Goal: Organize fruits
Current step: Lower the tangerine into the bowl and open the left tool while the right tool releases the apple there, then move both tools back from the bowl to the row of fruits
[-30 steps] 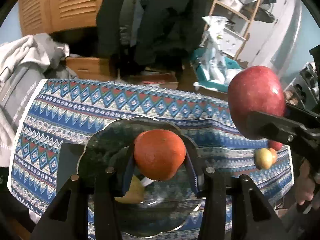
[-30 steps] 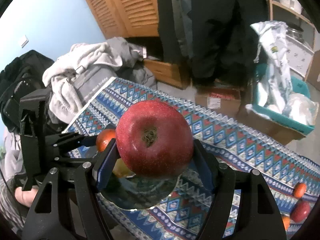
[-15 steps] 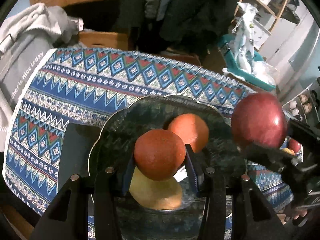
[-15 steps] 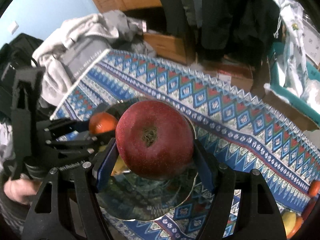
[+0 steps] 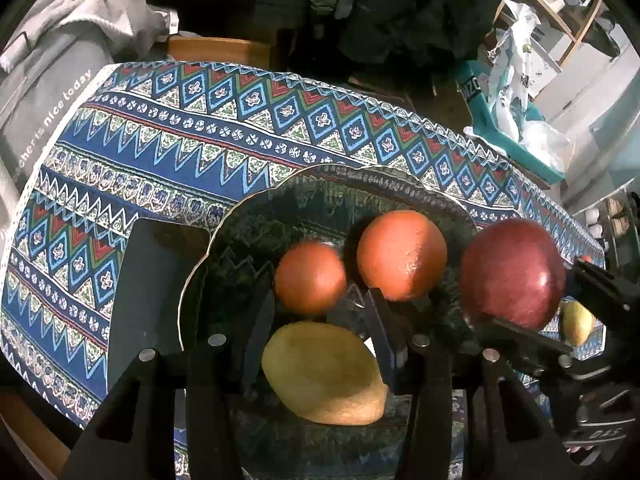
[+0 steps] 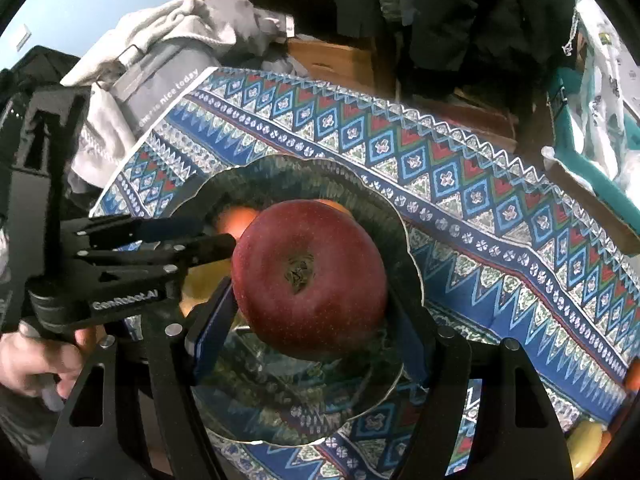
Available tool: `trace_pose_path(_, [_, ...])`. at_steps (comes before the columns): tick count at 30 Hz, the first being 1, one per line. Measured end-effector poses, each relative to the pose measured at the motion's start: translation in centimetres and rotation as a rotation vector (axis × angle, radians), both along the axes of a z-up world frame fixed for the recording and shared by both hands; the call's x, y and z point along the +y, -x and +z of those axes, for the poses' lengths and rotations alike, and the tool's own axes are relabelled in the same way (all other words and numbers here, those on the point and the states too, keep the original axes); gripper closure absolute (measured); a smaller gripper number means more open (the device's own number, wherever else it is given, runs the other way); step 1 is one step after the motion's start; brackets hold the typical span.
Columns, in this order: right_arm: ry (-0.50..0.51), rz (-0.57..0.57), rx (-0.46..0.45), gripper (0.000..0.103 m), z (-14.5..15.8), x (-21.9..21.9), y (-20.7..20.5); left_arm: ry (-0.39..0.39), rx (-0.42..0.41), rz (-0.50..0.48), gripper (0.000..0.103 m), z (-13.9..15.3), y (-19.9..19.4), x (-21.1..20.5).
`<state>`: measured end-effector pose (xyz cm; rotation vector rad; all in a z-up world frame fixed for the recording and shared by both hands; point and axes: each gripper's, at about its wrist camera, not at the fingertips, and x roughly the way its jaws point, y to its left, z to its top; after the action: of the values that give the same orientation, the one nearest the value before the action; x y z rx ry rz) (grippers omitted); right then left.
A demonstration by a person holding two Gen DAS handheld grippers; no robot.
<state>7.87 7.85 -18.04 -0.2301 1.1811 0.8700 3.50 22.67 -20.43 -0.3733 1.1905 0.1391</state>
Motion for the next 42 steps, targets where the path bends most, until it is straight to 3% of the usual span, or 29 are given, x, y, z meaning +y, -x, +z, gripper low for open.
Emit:
trace_pose_path(2, [0.008, 0.006, 0.004, 0.030, -0.3, 0.1, 0.1, -0.001, 0.007, 0.001, 0.050, 0.1, 0.2, 0.0])
trace_pose_path(24, [0.113, 0.050, 0.030, 0.029, -3.9, 0.0, 0.6, -0.055, 0.046, -0.082, 0.047, 1.1, 2.9, -2.1])
trace_pose_path(34, [0.050, 0.042, 0.001, 0.029, -2.1, -0.4, 0.6, -0.078, 0.057, -0.099, 0.042, 1.2, 2.9, -2.7])
trace_pose_path(42, [0.011, -0.016, -0.075, 0.029, 2.1, -2.2, 0.0, -0.067, 0.026, -0.106, 0.040, 2.5, 2.7, -3.3])
